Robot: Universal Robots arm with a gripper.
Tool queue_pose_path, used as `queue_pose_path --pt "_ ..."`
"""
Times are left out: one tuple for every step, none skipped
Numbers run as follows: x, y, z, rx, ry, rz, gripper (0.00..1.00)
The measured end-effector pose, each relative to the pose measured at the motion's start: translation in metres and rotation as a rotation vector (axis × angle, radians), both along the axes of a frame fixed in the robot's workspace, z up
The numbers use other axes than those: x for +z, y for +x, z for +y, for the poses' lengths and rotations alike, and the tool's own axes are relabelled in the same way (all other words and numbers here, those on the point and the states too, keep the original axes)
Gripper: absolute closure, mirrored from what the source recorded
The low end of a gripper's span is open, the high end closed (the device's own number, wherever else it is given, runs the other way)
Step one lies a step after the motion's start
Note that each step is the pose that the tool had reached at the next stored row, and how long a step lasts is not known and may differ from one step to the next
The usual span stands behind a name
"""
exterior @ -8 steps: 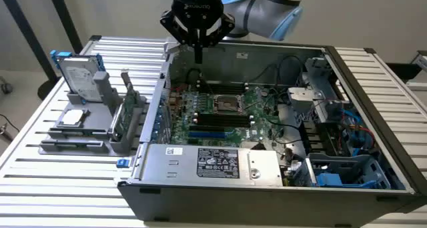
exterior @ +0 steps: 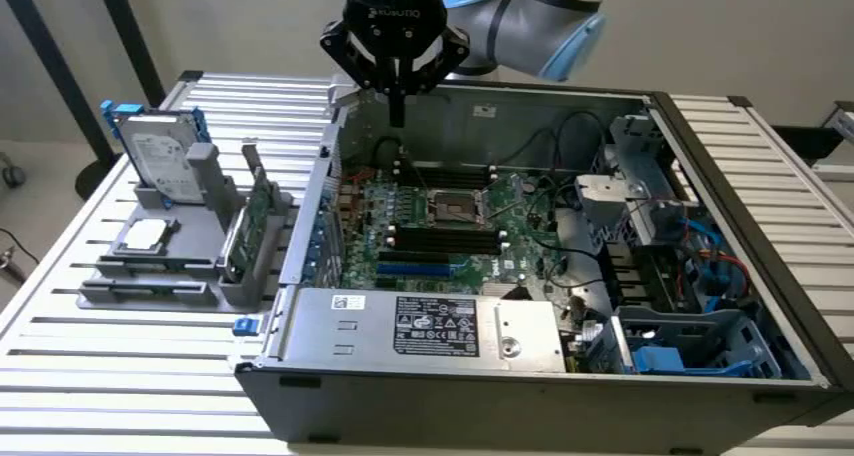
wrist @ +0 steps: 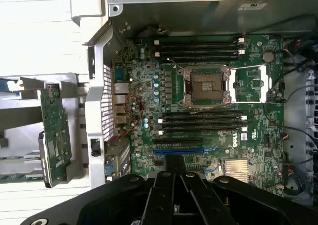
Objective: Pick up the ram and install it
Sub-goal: 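Reach for the ram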
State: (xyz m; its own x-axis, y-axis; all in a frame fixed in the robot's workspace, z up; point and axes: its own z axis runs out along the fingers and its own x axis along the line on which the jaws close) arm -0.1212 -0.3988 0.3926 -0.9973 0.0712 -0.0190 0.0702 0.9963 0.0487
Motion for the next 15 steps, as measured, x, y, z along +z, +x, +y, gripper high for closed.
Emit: queue_pose_path --pt "0.0 0.0 0.0 0.0 0.0 -0.0001 0.89" --pt "0.0 0.0 0.0 0.0 0.0 0.0 0.89" --pt "0.0 0.0 0.0 0.0 0.0 -0.0001 0.89" --pt "0.0001 -0.002 0.0 0.0 -0.0002 0.0 0.89" --pt "0.0001 -0.006 -0.0001 0.0 -0.0002 -0.0002 0.89" --pt "0.0 -0.011 -0.0001 0.0 0.0 -0.0003 0.89" --pt "0.0 -0.015 -0.0001 0.0 0.0002 -0.0003 0.89" --pt "0.0 -0.02 -0.0001 0.0 0.0006 -0.0004 0.89" --pt "0.0 -0.024 -0.0001 0.0 0.001 -0.0004 0.89" --pt "0.0 -0.029 -0.0001 0.0 0.0015 -0.0004 0.89" --pt "0.0 -0.033 -0.0001 0.0 0.002 -0.0003 0.89" --pt "0.0 -0.038 -0.0001 0.0 0.0024 -0.0003 0.89" --pt "0.0 -0.042 -0.0001 0.0 0.0029 -0.0003 0.89" --pt "0.0 -0.047 -0.0001 0.0 0.0033 -0.0003 0.89" --pt "0.0 -0.051 -0.0001 0.0 0.0038 -0.0004 0.89"
